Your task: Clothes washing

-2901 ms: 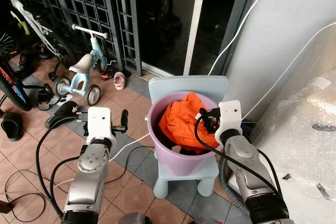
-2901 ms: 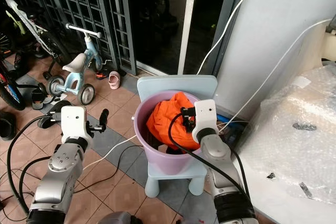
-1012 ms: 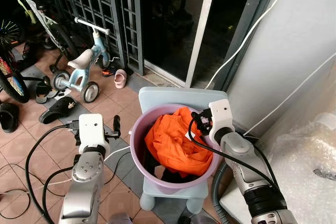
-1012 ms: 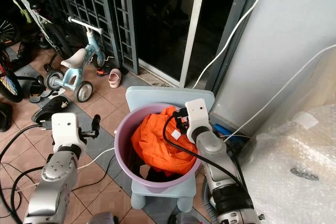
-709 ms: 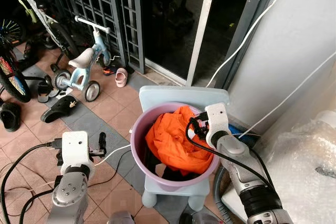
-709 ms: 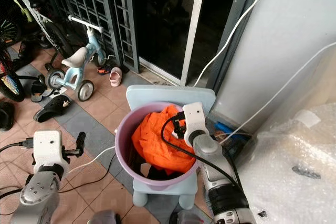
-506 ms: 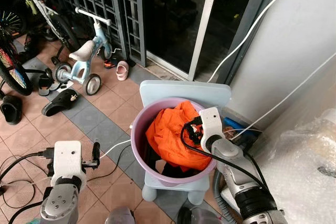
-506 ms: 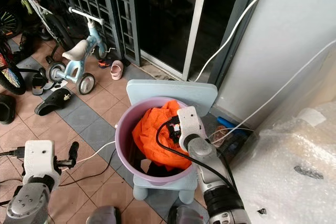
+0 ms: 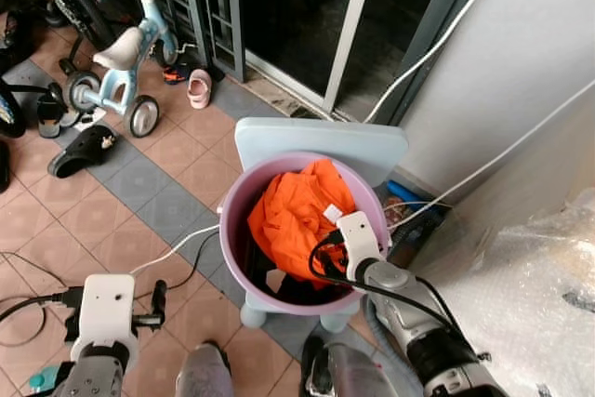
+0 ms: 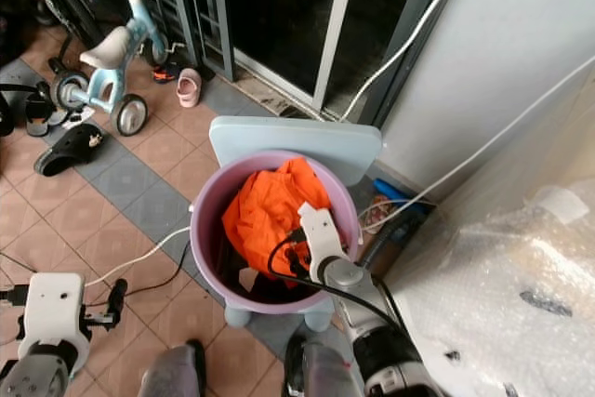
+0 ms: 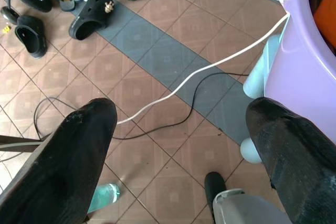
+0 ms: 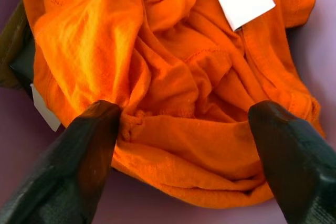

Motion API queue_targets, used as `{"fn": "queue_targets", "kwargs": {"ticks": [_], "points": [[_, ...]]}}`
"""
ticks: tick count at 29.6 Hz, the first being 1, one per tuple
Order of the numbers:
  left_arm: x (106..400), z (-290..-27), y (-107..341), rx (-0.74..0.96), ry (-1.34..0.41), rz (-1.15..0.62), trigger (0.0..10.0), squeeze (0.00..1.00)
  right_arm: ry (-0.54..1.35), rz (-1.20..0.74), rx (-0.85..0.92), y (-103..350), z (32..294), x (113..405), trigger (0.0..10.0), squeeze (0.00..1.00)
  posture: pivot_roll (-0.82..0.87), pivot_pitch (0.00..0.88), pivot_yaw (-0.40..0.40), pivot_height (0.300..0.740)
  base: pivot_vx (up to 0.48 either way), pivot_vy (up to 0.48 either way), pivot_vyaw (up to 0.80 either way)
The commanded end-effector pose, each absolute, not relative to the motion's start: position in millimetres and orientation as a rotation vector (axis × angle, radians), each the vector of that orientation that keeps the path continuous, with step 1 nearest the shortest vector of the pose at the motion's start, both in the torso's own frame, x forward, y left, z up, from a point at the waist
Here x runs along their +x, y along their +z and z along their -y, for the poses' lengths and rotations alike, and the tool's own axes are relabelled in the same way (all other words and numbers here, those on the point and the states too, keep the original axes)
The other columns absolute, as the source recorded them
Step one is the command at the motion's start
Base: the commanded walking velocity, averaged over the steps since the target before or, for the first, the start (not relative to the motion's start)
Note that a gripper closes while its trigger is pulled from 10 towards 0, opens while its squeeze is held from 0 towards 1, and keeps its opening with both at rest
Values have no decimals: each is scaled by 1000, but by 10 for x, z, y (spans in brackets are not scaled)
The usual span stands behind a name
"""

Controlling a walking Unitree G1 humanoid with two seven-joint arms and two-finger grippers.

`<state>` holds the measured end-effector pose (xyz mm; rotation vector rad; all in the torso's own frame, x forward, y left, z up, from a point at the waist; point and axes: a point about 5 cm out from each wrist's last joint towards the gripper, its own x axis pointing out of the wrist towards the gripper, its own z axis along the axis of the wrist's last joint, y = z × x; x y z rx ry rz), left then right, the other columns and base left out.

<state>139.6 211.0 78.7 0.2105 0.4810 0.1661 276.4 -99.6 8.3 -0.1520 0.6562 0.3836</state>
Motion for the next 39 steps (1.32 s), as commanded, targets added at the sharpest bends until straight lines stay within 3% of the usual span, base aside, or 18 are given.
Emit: {"fn": "queue_targets", "kwargs": {"ticks": [1, 2, 12, 13, 14, 21, 39], "points": [[1339, -2111, 791, 212, 173, -501, 10000, 0, 392, -674, -162, 32, 991, 2732, 10000, 1000, 168, 302, -103, 740, 0, 0, 0], [1334, -2110, 794, 212, 174, -502, 10000, 0, 395, -673, -162, 33, 989, 2733, 10000, 0, 168, 302, -103, 740, 0, 0, 0], [1278, -2087, 836, 208, 180, -513, 10000, 0, 456, -611, -222, 99, 740, 2922, 10000, 0, 188, 322, -99, 740, 0, 0, 0], [1280, -2084, 838, 208, 179, -513, 10000, 0, 453, -620, -241, 77, 736, 2918, 4157, 0, 191, 323, -98, 740, 0, 0, 0], [1279, -2082, 844, 210, 177, -514, 10000, 0, 447, -668, -234, 6, 719, 2884, 0, 0, 199, 326, -94, 740, 0, 0, 0], [1269, -2127, 857, 225, 177, -519, 10000, 0, 469, -745, -272, -114, 694, 2807, 0, 0, 202, 330, -91, 740, 0, 0, 0], [1323, -2130, 867, 246, 182, -508, 10000, 0, 427, -712, -280, -104, 741, 2870, 0, 0, 220, 331, -91, 740, 0, 0, 0]]}}
